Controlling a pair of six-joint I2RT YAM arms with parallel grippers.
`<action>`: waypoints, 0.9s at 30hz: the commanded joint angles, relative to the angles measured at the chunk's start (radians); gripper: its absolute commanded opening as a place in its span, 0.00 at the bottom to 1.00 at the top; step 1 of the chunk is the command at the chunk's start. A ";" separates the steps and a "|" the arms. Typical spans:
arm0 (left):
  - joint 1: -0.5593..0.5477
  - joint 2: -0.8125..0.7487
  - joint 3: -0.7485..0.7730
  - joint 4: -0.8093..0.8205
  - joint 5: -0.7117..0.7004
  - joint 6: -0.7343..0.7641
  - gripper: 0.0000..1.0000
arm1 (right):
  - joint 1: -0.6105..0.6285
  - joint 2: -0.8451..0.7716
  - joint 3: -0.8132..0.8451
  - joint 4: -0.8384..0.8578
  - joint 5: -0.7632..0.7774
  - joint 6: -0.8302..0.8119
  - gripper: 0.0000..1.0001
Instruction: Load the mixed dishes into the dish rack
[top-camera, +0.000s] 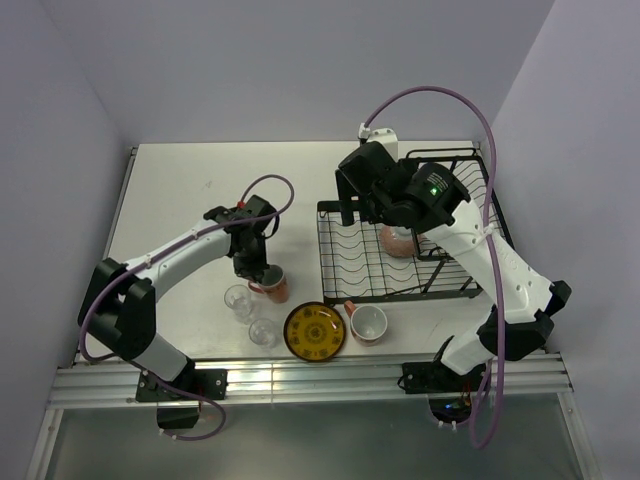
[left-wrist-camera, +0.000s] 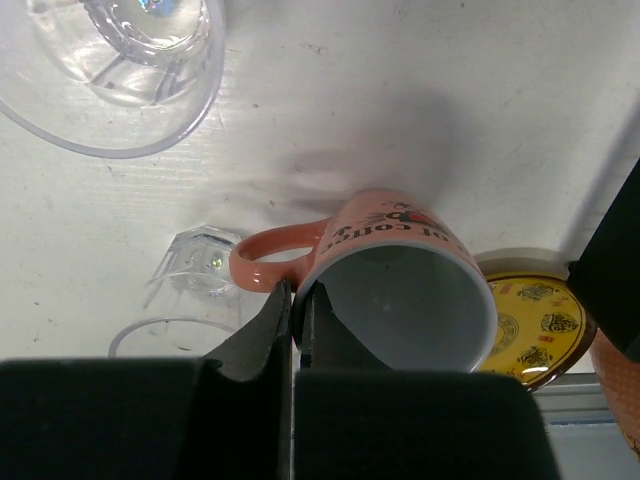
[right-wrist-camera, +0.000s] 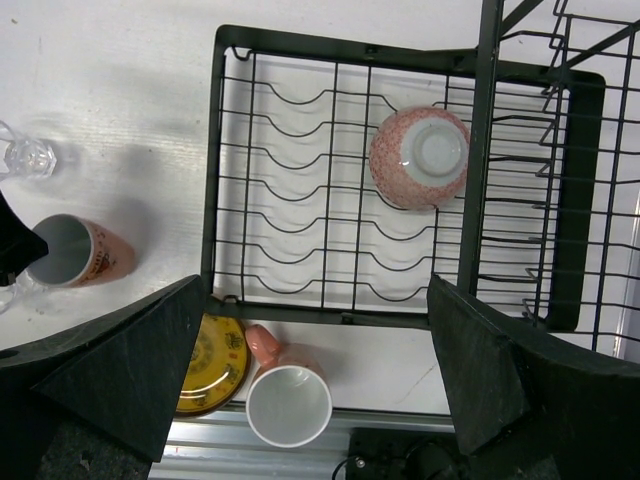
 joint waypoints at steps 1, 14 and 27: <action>-0.014 0.004 0.002 0.024 -0.006 -0.003 0.00 | -0.005 -0.031 0.001 -0.002 0.007 0.012 0.99; 0.009 -0.164 0.249 -0.045 0.269 -0.053 0.00 | -0.091 -0.041 0.124 0.024 -0.501 -0.001 0.99; 0.216 -0.336 0.231 0.508 0.861 -0.484 0.00 | -0.345 -0.224 -0.051 0.336 -1.201 0.126 0.99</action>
